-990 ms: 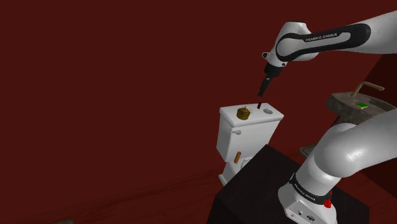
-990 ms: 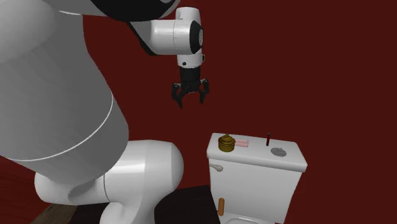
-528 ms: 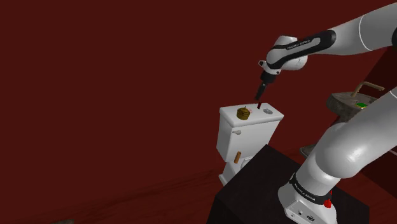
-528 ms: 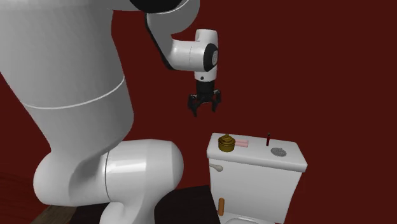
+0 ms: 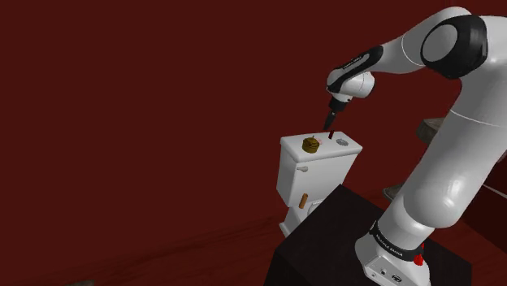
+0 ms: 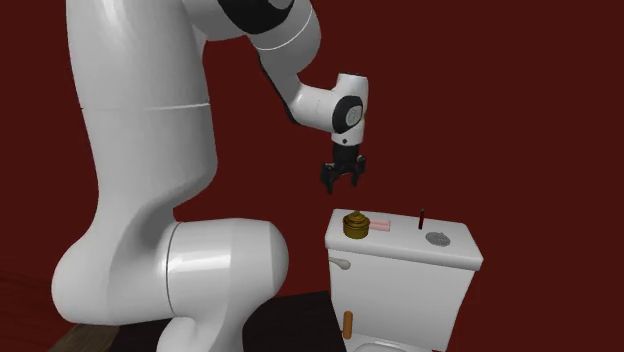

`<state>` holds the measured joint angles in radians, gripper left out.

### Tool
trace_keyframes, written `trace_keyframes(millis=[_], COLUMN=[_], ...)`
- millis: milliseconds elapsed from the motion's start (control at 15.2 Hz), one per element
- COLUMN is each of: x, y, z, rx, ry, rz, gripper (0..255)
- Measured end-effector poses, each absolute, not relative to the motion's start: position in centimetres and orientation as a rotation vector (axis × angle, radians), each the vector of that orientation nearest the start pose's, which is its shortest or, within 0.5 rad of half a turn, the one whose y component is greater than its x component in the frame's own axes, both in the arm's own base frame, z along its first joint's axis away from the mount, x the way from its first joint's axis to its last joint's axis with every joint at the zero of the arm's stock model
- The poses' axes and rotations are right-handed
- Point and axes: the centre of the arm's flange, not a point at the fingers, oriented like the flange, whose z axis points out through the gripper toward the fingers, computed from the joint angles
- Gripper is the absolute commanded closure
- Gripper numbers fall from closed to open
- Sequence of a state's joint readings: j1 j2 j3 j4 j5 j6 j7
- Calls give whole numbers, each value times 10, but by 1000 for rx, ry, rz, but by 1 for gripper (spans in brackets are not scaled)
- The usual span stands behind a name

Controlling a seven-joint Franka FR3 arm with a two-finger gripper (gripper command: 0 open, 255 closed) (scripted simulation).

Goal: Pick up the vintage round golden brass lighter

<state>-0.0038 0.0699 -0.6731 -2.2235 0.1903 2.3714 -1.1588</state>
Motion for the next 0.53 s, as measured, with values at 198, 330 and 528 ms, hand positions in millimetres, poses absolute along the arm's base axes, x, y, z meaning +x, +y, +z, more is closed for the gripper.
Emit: trace_keyframes(millis=[198, 330, 528], x=[449, 461, 478], y=[-363, -380, -407], z=[332, 317, 292], rx=[-3092, -3085, -3072], ry=[-589, -609, -638], rz=[-222, -231, -242], gripper=[0, 0, 0])
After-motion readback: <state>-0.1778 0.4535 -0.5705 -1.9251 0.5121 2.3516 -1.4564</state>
